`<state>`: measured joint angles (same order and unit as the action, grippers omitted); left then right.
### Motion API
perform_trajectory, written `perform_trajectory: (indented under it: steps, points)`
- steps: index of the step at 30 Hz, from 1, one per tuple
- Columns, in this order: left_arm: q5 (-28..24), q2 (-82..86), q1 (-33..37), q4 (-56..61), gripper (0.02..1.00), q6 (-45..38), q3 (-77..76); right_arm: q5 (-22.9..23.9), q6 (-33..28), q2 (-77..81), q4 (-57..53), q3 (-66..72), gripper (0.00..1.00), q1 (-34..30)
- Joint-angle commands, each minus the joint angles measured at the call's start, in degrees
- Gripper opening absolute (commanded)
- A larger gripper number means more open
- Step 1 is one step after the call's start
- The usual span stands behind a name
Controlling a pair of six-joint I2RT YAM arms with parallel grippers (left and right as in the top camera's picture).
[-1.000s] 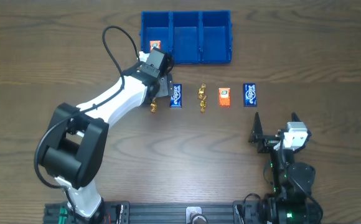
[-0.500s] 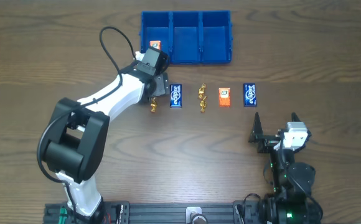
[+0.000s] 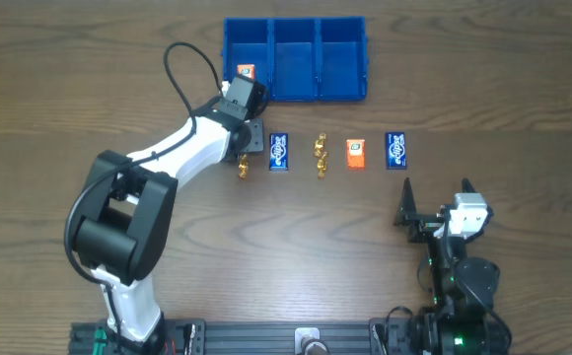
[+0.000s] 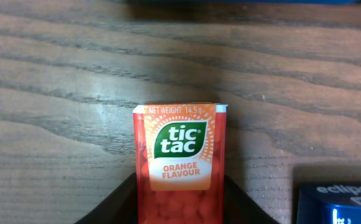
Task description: Sort Candies Into Trays
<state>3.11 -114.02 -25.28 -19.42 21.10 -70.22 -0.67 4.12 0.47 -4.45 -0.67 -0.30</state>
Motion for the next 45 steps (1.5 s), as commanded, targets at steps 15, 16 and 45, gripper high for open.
perform_trajectory:
  steps: [15, 16, 45]
  points:
    - [10.0, 13.9, -4.0, -15.8, 0.29, -0.5, -23.8, -0.3, 0.6, -0.3, -0.2, 0.2, 1.0, 0.0]
    - [10.0, 11.6, -3.5, -16.7, 0.29, -1.5, -27.8, -0.3, 0.6, -0.3, -0.2, 0.2, 1.0, 0.0]
    - [3.2, -11.7, 3.9, -23.4, 1.0, -3.0, -45.1, -0.3, 0.6, -0.3, -0.2, 0.2, 1.0, 0.0]
